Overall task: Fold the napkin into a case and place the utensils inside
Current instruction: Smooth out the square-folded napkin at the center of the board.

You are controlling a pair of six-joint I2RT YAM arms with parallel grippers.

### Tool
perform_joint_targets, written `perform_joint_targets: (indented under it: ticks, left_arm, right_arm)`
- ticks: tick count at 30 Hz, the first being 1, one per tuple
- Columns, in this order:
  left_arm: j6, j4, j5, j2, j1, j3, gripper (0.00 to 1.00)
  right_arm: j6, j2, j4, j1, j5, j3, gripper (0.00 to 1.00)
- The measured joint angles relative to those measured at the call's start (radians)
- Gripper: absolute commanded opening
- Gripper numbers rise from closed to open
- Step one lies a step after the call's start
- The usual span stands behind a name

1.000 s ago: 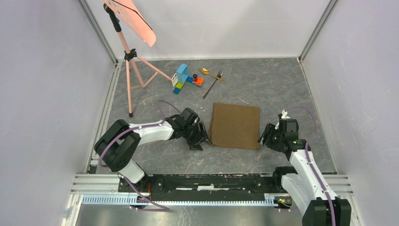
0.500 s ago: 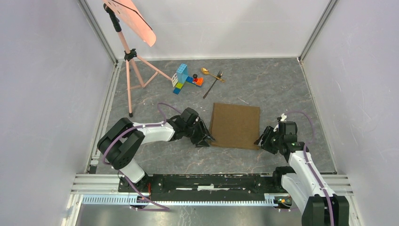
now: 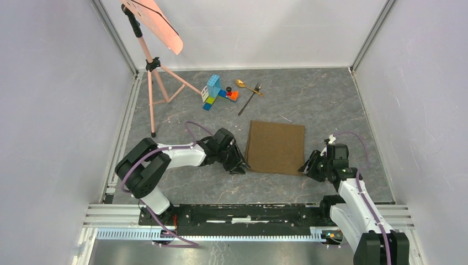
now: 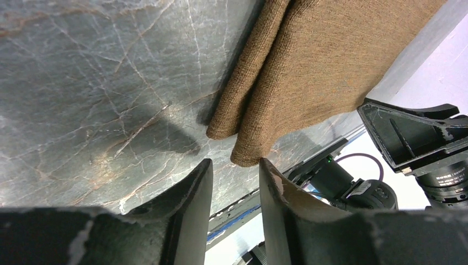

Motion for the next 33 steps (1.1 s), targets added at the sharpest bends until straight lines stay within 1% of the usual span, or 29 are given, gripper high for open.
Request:
perform_joint_targets:
  ticks: [5, 8, 13, 16, 20, 24, 26, 29, 31, 33]
  left_arm:
    - [0.0, 0.001, -0.003, 0.007, 0.0, 0.0, 0.4]
    - [0.0, 0.0, -0.003, 0.018, 0.0, 0.0, 0.42]
    - [0.0, 0.002, -0.002, 0.027, 0.0, 0.005, 0.38]
    - [0.001, 0.002, -0.003, 0.032, 0.0, 0.01, 0.33]
    - [0.0, 0.002, -0.003, 0.036, 0.0, 0.013, 0.28]
    - [0.001, 0.002, -0.003, 0.036, 0.0, 0.013, 0.25]
    - [0.001, 0.001, -0.003, 0.036, 0.0, 0.014, 0.24]
    - [0.002, -0.003, -0.005, 0.036, 0.0, 0.018, 0.22]
    - [0.002, -0.01, -0.009, 0.036, 0.0, 0.024, 0.21]
    - [0.002, -0.02, -0.01, 0.035, 0.0, 0.031, 0.19]
  right_arm:
    - [-0.003, 0.0, 0.001, 0.0, -0.009, -0.004, 0.4]
    - [-0.004, 0.0, 0.001, 0.0, -0.016, -0.006, 0.4]
    - [-0.004, 0.0, 0.001, 0.0, -0.021, -0.009, 0.38]
    - [-0.005, 0.0, 0.001, 0.0, -0.021, -0.01, 0.33]
    - [-0.005, 0.0, 0.001, 0.0, -0.026, -0.014, 0.23]
    - [-0.005, 0.003, -0.003, 0.0, -0.027, -0.015, 0.11]
    - [-0.005, 0.003, -0.008, 0.0, -0.027, -0.015, 0.07]
    - [-0.005, 0.003, -0.015, 0.0, -0.027, -0.015, 0.04]
    - [-0.006, 0.002, -0.019, 0.0, -0.027, -0.015, 0.03]
    - [-0.006, 0.0, -0.024, 0.0, -0.027, -0.014, 0.06]
